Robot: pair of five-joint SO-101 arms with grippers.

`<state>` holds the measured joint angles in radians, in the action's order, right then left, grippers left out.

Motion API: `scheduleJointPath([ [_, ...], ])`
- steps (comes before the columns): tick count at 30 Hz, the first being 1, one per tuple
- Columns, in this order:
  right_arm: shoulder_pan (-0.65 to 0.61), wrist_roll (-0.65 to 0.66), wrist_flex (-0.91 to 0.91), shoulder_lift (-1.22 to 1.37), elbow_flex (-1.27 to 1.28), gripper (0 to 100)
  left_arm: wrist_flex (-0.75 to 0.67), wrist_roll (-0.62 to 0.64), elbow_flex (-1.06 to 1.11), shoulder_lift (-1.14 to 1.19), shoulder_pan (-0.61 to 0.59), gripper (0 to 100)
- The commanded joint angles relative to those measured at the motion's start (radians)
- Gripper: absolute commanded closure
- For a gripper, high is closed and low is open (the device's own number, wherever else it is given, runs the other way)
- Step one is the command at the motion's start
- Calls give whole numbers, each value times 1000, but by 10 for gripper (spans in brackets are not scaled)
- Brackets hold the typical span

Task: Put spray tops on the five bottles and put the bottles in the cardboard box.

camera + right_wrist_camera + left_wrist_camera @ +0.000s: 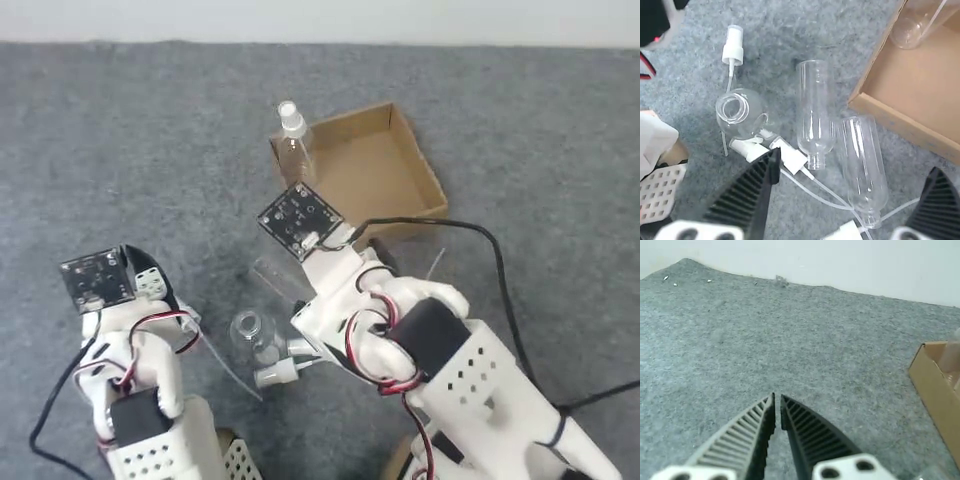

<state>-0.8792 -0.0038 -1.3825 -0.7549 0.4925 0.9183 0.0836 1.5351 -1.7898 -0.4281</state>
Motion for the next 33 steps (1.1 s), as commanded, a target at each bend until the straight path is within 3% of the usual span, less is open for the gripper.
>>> scheduleJointPath([
  [1,-19,18,64,-54,35,614,-32,-2,-41,-15,-2,984],
  [19,-268,112,-10,-74,107,612,-61,-2,-35,-15,-2,984],
  [23,-331,152,68,-74,192,613,-61,-2,-35,-15,-2,984],
  [33,-334,189,306,-74,356,614,-61,-2,-33,-15,-2,984],
])
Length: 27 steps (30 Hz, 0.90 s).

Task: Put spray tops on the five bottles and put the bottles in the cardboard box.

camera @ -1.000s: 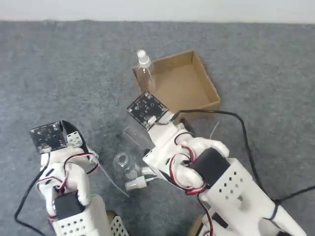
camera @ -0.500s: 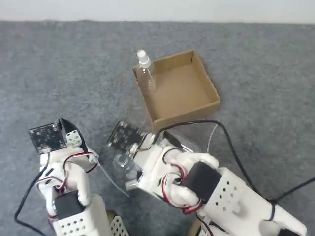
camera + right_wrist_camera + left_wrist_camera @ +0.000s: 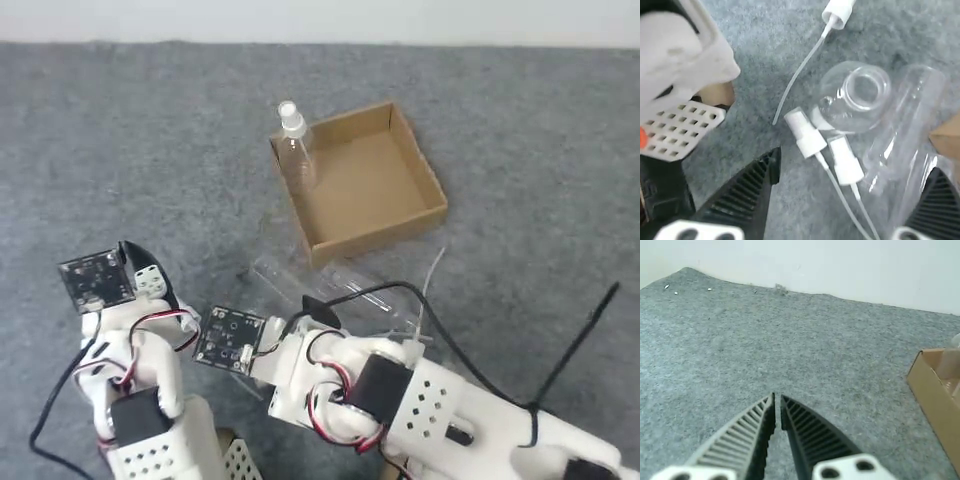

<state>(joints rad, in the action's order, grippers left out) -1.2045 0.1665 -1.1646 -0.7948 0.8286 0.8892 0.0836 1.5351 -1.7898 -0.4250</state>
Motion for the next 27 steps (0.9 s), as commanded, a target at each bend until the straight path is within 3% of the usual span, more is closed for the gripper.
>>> scheduleJointPath([
  [1,-8,18,110,-35,31,615,-32,-2,-33,-15,-5,984],
  [15,-7,14,380,-25,163,615,-32,-2,-33,-15,-5,984],
  [27,-5,11,466,-22,199,615,-38,-2,-21,-15,-3,984],
])
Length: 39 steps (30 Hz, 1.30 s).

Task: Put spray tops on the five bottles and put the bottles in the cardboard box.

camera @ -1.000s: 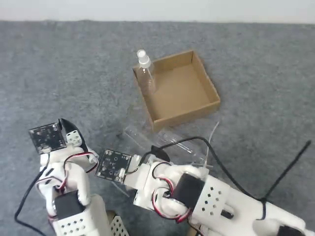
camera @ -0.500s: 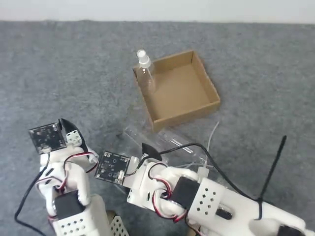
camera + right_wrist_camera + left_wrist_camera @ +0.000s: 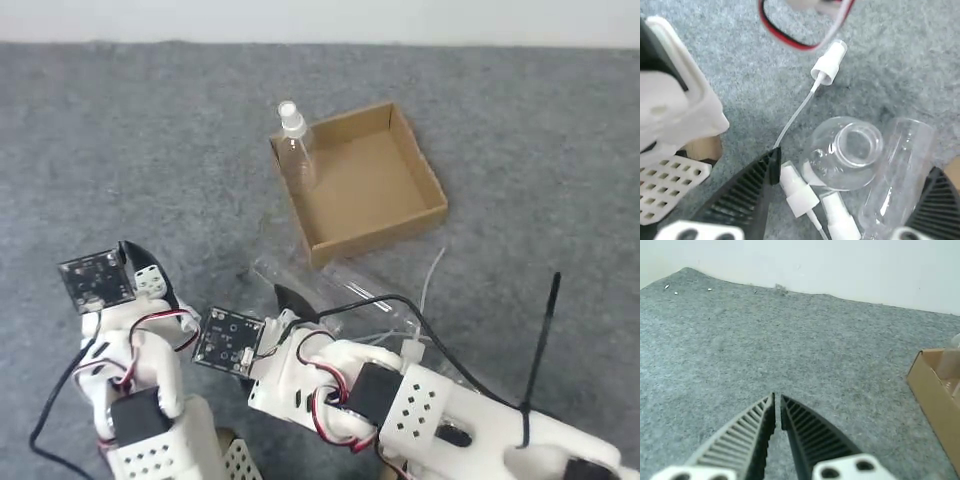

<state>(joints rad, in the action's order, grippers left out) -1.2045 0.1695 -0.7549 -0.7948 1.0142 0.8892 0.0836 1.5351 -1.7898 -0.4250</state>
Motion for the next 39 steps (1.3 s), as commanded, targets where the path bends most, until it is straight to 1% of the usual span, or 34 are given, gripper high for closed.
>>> scheduleJointPath([
  [1,-5,8,77,-22,29,615,-38,-2,-21,-15,-3,984],
  [6,2,9,176,-22,87,615,-38,-2,-21,-15,-3,984],
  [12,51,8,185,-24,91,615,-38,-2,-19,-15,-3,984],
  [18,51,8,185,-24,91,617,-38,-2,-19,-15,-3,984],
  [19,51,8,185,-24,91,628,-38,-2,-19,-15,-3,984],
  [24,51,15,189,-24,89,749,-38,-2,-19,-15,-3,984],
  [39,53,15,208,-22,92,761,-38,-2,-19,-15,-3,984],
])
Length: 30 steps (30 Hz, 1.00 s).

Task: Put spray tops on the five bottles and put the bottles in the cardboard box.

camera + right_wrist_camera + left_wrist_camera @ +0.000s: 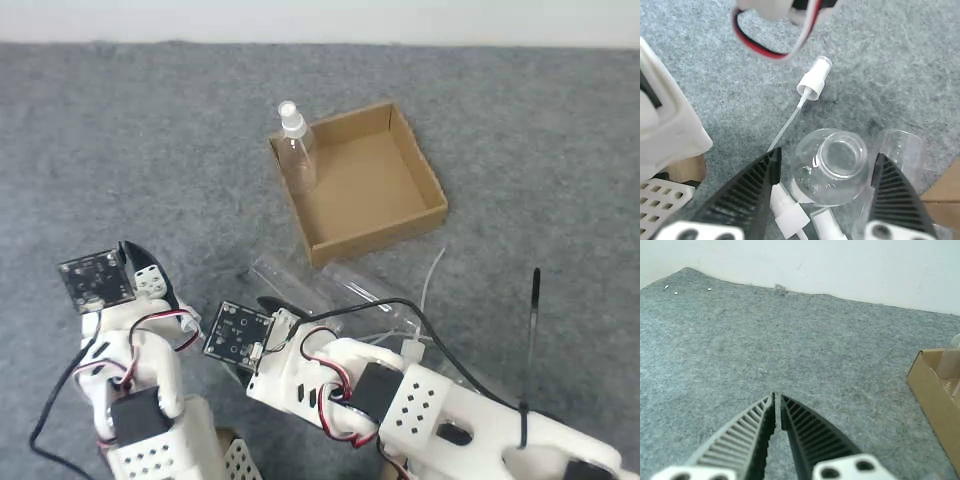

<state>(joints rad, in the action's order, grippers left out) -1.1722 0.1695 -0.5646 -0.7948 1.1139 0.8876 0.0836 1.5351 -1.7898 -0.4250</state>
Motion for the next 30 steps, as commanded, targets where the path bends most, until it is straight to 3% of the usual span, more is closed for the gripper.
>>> scheduleJointPath([
  [1,21,15,16,-22,-8,761,-37,-2,-19,-15,-3,984],
  [9,21,21,21,-22,-8,868,-37,-2,-19,-15,-3,984],
  [15,22,106,12,-35,-12,974,-37,-2,-19,-15,-2,984],
  [21,47,107,10,-45,-21,980,-37,-2,-19,-15,-2,984],
  [30,93,107,-159,-266,-41,981,-37,-2,-18,-15,5,984],
])
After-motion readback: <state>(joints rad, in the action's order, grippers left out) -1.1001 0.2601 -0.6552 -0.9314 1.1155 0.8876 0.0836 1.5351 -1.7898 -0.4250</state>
